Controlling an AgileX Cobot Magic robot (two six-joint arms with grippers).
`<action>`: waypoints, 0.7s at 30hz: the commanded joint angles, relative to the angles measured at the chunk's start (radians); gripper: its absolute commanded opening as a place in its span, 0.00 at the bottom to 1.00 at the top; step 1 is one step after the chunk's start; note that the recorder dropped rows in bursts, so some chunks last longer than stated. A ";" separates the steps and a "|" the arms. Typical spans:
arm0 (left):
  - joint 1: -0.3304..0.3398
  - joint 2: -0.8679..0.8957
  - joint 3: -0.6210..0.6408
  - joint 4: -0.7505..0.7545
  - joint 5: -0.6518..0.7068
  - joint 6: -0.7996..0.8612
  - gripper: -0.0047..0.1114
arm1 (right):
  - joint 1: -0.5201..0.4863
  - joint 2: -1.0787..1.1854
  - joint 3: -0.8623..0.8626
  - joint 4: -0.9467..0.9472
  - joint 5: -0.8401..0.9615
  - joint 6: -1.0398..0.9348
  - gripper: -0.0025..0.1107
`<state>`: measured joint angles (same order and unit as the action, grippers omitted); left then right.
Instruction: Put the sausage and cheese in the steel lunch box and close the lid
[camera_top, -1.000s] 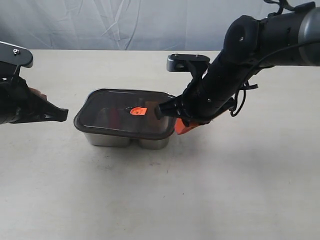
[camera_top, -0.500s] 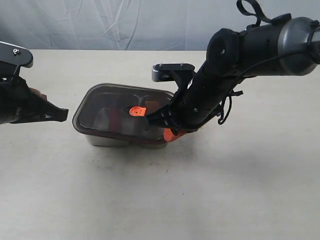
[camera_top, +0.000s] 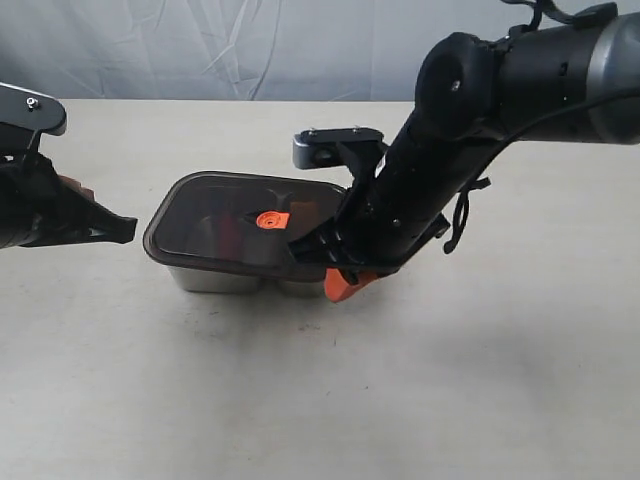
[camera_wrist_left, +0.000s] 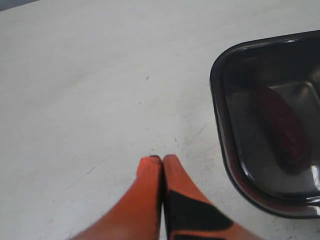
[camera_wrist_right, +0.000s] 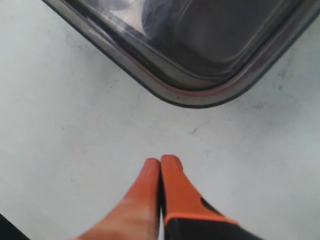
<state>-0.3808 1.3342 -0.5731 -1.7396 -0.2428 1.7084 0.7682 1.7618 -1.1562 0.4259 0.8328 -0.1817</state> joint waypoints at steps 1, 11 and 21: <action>0.002 0.004 -0.005 -0.005 0.006 -0.006 0.04 | 0.021 0.031 0.005 0.006 -0.023 -0.009 0.02; 0.002 0.004 -0.005 -0.005 0.004 -0.006 0.04 | 0.023 0.071 0.005 0.001 -0.124 -0.009 0.02; 0.002 0.004 -0.005 -0.005 0.004 -0.006 0.04 | 0.023 0.077 0.005 -0.026 -0.153 -0.002 0.02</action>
<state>-0.3808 1.3342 -0.5731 -1.7396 -0.2428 1.7084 0.7901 1.8402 -1.1543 0.4153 0.6929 -0.1837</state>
